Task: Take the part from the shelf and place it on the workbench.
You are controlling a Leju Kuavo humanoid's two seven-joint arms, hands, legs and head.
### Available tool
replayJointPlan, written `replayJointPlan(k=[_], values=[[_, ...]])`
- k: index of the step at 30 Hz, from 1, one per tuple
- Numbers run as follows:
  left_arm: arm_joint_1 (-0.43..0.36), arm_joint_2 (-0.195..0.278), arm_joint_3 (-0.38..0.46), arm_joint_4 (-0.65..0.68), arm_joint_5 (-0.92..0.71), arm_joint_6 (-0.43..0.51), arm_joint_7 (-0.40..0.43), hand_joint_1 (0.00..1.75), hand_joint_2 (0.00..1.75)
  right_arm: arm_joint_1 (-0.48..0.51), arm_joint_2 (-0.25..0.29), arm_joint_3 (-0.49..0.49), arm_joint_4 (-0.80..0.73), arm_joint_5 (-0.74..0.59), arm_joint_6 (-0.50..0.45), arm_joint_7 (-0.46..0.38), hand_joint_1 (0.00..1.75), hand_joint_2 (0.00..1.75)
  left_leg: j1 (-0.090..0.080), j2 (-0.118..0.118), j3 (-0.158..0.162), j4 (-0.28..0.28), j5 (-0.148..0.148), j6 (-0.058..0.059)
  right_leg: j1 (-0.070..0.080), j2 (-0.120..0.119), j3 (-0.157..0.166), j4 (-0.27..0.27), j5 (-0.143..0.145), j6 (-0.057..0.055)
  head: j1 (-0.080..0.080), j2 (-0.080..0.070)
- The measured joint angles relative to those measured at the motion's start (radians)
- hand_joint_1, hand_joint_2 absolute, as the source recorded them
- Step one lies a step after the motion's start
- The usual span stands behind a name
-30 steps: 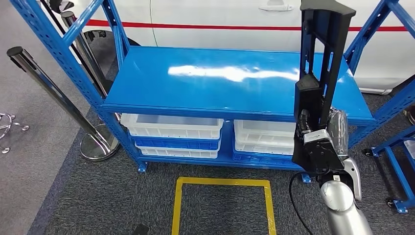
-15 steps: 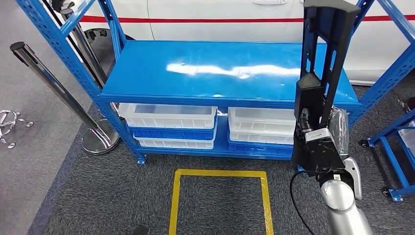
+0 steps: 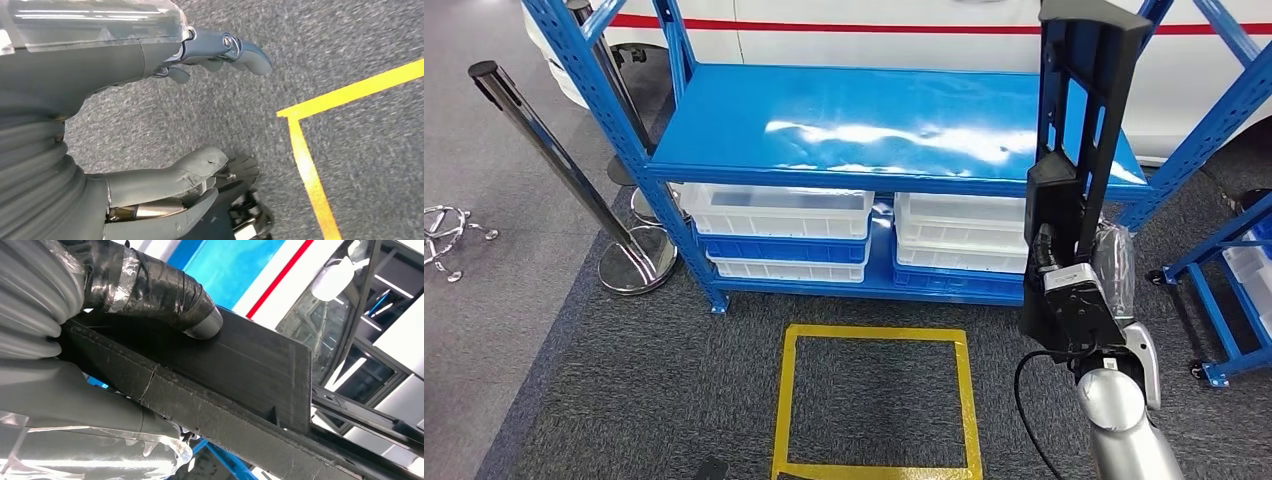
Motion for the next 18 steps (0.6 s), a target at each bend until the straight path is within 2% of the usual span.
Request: replayJointPlan(k=[1,2,3,5,6,7,8,10,11,12,13,14,16,17,18], values=[[0.0,0.0,0.0,0.0,0.0,0.0,0.0,0.0,1.75,0.0,0.0,0.0,0.0,0.0,0.0,0.0,1.75,1.75,-0.001,0.0,-0.014,0.014,0.002,-0.004,0.001,0.0,0.027,-0.043,-0.004,-0.002,0.0,0.0],[0.0,0.0,0.0,0.0,0.0,0.001,-0.001,0.0,1.75,0.0,0.0,0.0,0.0,-0.001,0.0,0.001,1.75,1.75,-0.002,-0.001,-0.024,0.026,0.004,-0.008,0.002,0.002,0.041,-0.071,-0.015,-0.007,0.0,0.0],[0.0,0.001,0.001,0.0,0.0,0.001,-0.001,0.0,1.75,0.0,0.0,0.0,0.0,-0.002,0.0,0.001,1.75,1.75,-0.004,-0.002,-0.03,0.033,0.008,-0.013,0.005,0.003,0.041,-0.075,-0.019,-0.015,0.0,0.0],[0.001,0.001,0.002,0.0,0.0,0.002,-0.002,0.0,1.75,0.0,0.001,0.001,0.001,-0.005,0.001,0.001,1.75,1.75,-0.003,-0.004,-0.039,0.042,0.012,-0.023,0.004,0.003,0.028,-0.072,-0.008,-0.034,0.0,0.0],[0.002,0.001,0.003,0.0,0.0,0.002,-0.002,0.0,1.75,-0.001,0.001,0.001,0.001,-0.006,0.001,0.001,1.75,1.75,0.0,-0.005,-0.047,0.053,-0.002,-0.03,0.004,0.002,0.02,-0.072,0.001,-0.043,0.0,0.0],[0.002,0.002,0.003,0.0,0.0,0.002,-0.002,0.0,1.75,-0.002,0.001,0.001,0.001,-0.008,0.001,0.001,1.75,1.75,0.003,-0.006,-0.058,0.08,-0.033,-0.038,0.004,0.001,0.011,-0.074,0.01,-0.051,0.0,0.0],[0.003,0.002,0.004,0.0,0.0,0.002,-0.002,0.0,1.75,-0.003,0.001,0.001,0.0,-0.009,0.001,0.001,1.75,1.75,0.007,-0.006,-0.072,0.126,-0.078,-0.044,0.005,0.0,0.001,-0.074,0.02,-0.056,-0.001,0.0],[0.003,0.002,0.004,0.0,0.0,0.002,-0.002,0.0,1.75,-0.003,0.001,0.001,0.0,-0.01,0.001,0.001,1.75,1.75,0.013,-0.006,-0.102,0.244,-0.161,-0.053,0.008,0.0,-0.023,-0.074,0.039,-0.06,-0.001,0.0],[0.003,0.002,0.004,0.0,0.0,0.002,-0.002,0.0,1.75,-0.003,0.001,0.001,0.0,-0.01,0.001,0.001,1.75,1.75,0.016,-0.006,-0.105,0.287,-0.178,-0.054,0.011,0.0,-0.036,-0.073,0.049,-0.06,-0.001,0.0],[0.003,0.001,0.004,0.0,0.0,0.002,-0.002,0.0,1.75,-0.003,0.001,0.001,0.0,-0.01,0.001,0.001,1.75,1.75,0.017,-0.006,-0.095,0.302,-0.174,-0.053,0.013,0.0,-0.048,-0.073,0.059,-0.06,-0.001,0.0],[0.003,0.001,0.004,0.0,0.0,0.002,-0.002,0.0,1.75,-0.003,0.001,0.001,0.0,-0.01,0.001,0.001,1.75,1.75,0.017,-0.006,-0.066,0.28,-0.154,-0.049,0.015,0.0,-0.06,-0.073,0.068,-0.059,-0.001,0.0],[0.003,0.001,0.004,0.0,0.0,0.002,-0.002,0.0,1.75,-0.003,0.001,0.001,0.0,-0.01,0.001,0.001,1.75,1.75,0.016,-0.007,-0.02,0.226,-0.131,-0.042,0.017,0.0,-0.071,-0.073,0.078,-0.059,-0.001,0.0],[0.0,0.001,0.004,0.0,0.0,0.003,-0.002,0.0,1.75,-0.003,0.001,0.001,0.0,-0.01,0.001,0.001,1.75,1.75,0.01,-0.008,0.082,0.084,-0.115,-0.027,0.018,0.001,-0.084,-0.076,0.096,-0.053,-0.001,0.0],[-0.001,0.002,0.004,0.0,0.0,0.003,-0.002,0.0,1.75,-0.003,0.001,0.001,-0.001,-0.01,0.001,0.001,1.75,1.75,0.005,-0.009,0.112,0.035,-0.116,-0.022,0.015,0.0,-0.086,-0.08,0.105,-0.048,-0.001,0.0],[-0.002,0.002,0.004,0.0,0.0,0.003,-0.002,0.0,1.75,-0.003,0.002,0.001,-0.001,-0.01,0.0,0.001,1.75,1.75,-0.001,-0.009,0.126,0.005,-0.118,-0.018,0.011,-0.001,-0.085,-0.085,0.114,-0.041,0.0,0.0]])
